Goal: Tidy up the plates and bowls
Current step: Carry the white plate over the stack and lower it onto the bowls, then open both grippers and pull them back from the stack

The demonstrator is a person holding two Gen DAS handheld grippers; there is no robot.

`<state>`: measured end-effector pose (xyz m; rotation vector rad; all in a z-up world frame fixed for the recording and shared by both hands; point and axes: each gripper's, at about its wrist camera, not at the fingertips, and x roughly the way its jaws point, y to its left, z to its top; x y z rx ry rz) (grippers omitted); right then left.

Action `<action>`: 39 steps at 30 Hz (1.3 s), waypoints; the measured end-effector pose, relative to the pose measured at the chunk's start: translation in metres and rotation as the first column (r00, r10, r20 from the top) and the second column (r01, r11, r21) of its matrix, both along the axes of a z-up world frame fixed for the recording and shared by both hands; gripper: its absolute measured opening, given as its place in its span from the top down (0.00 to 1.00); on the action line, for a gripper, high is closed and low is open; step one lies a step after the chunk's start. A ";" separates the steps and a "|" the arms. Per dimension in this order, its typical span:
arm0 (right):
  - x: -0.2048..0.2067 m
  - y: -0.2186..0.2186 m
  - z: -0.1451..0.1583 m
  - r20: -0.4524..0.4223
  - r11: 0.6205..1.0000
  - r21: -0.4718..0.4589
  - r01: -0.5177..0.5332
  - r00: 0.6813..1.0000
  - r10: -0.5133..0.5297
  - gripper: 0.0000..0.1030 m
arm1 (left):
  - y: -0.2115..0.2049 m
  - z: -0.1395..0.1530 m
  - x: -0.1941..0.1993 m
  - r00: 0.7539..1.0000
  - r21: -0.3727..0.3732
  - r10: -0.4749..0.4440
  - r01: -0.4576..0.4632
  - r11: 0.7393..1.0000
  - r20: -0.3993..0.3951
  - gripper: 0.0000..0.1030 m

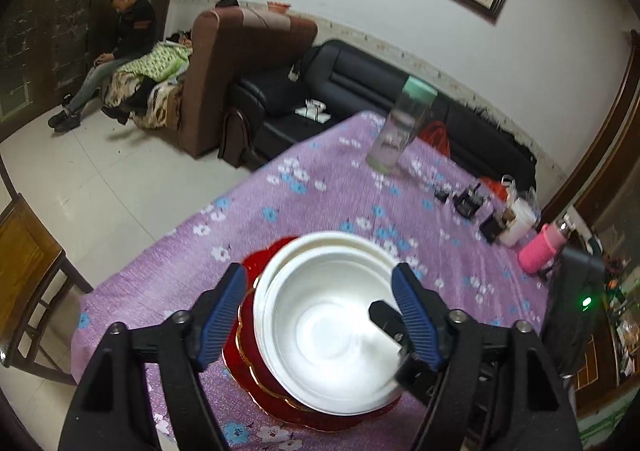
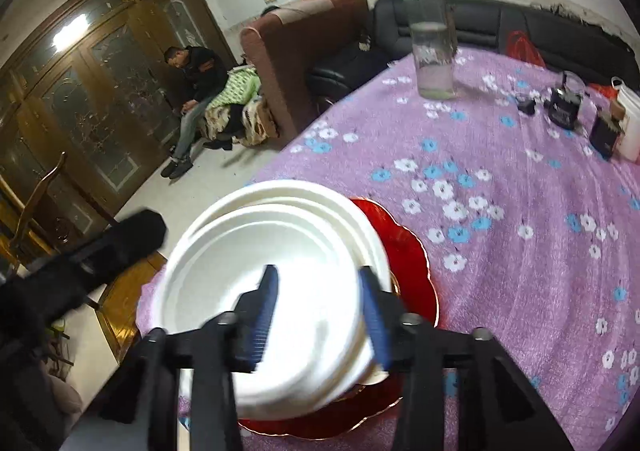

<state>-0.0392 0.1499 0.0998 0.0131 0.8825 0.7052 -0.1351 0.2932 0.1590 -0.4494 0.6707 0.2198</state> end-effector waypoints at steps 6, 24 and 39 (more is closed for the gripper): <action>-0.005 -0.004 0.010 0.035 0.999 0.047 0.001 0.999 -0.002 0.38 | -0.001 0.007 -0.009 0.999 0.014 0.020 -0.020 1.000 0.036 0.23; -0.033 -0.085 0.020 0.158 0.972 0.115 0.206 0.962 -0.223 0.25 | -0.049 -0.005 -0.010 0.995 0.347 0.095 -0.102 0.932 0.036 0.04; -0.063 -0.085 0.023 0.269 0.973 0.064 0.220 0.936 -0.229 0.19 | -0.056 -0.013 -0.015 0.995 0.343 0.094 -0.096 0.934 0.023 0.04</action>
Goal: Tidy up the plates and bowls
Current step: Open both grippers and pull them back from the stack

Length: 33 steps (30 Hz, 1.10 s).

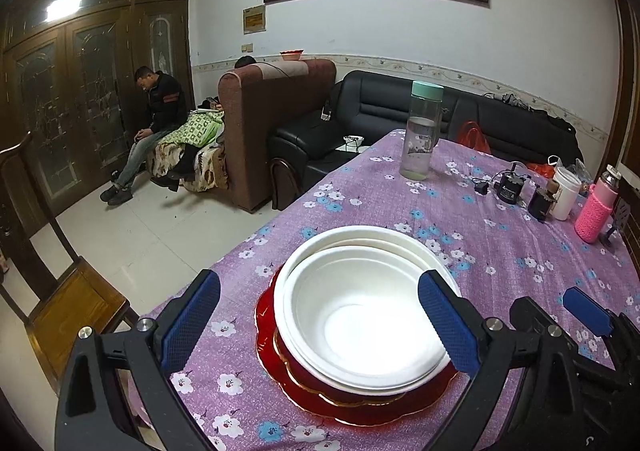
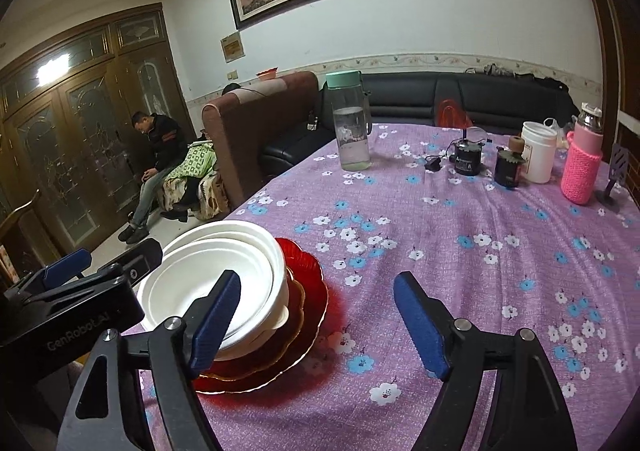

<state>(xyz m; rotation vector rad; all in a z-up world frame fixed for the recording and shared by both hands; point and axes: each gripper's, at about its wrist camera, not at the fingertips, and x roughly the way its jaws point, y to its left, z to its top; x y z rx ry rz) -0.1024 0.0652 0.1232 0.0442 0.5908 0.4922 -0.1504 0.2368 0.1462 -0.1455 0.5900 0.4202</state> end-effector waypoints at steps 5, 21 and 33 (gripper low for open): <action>-0.001 0.002 -0.001 -0.005 1.000 -0.004 0.000 1.000 0.000 0.19 | 0.002 -0.002 -0.002 1.000 -0.007 0.004 -0.004 1.000 -0.003 0.04; -0.003 0.005 -0.006 -0.020 1.000 -0.022 0.015 1.000 -0.015 0.18 | 0.001 -0.001 -0.010 1.000 0.007 0.022 -0.022 1.000 0.008 0.04; -0.011 0.009 -0.004 0.004 0.999 -0.039 -0.023 1.000 0.023 0.17 | -0.021 0.022 -0.036 0.987 0.109 0.092 -0.107 0.988 0.133 0.00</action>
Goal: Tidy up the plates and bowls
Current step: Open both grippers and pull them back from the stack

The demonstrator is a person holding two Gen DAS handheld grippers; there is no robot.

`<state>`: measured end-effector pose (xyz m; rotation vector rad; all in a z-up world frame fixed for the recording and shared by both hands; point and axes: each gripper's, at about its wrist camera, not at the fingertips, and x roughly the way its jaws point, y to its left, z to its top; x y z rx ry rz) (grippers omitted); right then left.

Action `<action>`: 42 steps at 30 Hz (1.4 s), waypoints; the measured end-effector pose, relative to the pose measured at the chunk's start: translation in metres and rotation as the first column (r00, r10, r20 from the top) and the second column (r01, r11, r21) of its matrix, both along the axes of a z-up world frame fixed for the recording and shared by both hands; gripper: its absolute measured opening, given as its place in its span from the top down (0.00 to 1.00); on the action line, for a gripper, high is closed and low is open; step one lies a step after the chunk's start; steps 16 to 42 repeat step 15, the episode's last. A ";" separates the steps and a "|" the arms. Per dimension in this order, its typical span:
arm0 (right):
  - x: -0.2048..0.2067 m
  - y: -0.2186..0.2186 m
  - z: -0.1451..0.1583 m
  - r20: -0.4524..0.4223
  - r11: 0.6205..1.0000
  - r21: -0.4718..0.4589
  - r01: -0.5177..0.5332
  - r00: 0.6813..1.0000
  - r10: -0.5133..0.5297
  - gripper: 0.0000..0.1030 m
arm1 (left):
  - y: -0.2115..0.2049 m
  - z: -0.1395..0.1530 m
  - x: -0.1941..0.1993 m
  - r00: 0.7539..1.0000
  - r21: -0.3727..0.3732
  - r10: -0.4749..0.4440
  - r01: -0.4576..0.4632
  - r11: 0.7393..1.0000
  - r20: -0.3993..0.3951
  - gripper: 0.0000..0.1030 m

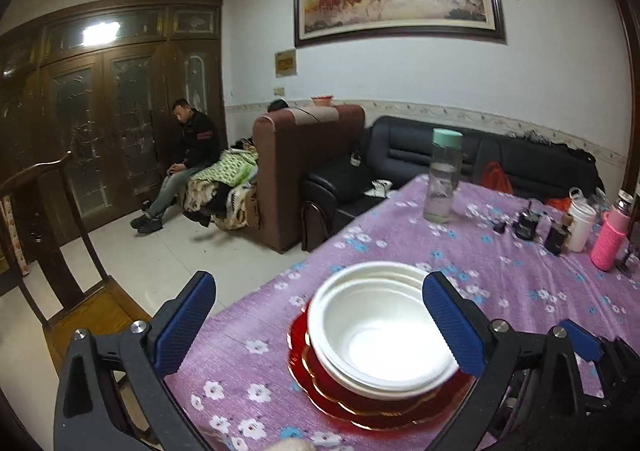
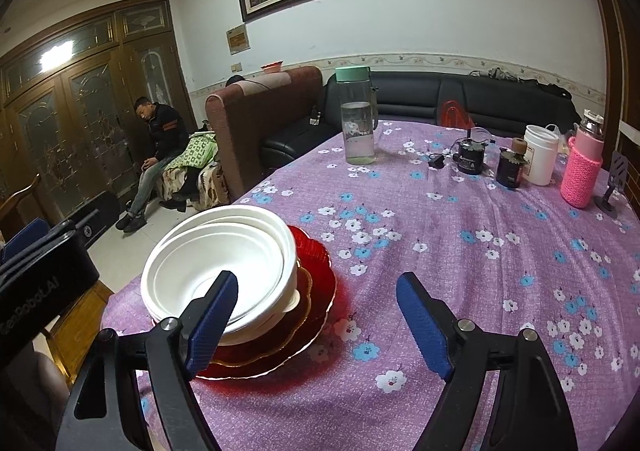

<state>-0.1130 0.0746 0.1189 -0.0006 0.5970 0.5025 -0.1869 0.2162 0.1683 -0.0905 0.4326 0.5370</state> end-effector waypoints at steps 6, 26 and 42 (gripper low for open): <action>-0.001 -0.002 -0.001 0.007 1.000 -0.008 -0.023 1.000 0.023 0.16 | -0.025 0.002 0.011 0.996 0.058 -0.068 0.071 0.996 -0.050 0.00; 0.012 -0.054 0.005 -0.024 0.997 0.056 0.053 0.998 -0.052 0.15 | -0.078 0.007 0.034 0.970 0.028 -0.226 0.229 0.973 -0.086 0.00; 0.012 -0.054 0.005 -0.024 0.997 0.056 0.053 0.998 -0.052 0.15 | -0.078 0.007 0.034 0.970 0.028 -0.226 0.229 0.973 -0.086 0.00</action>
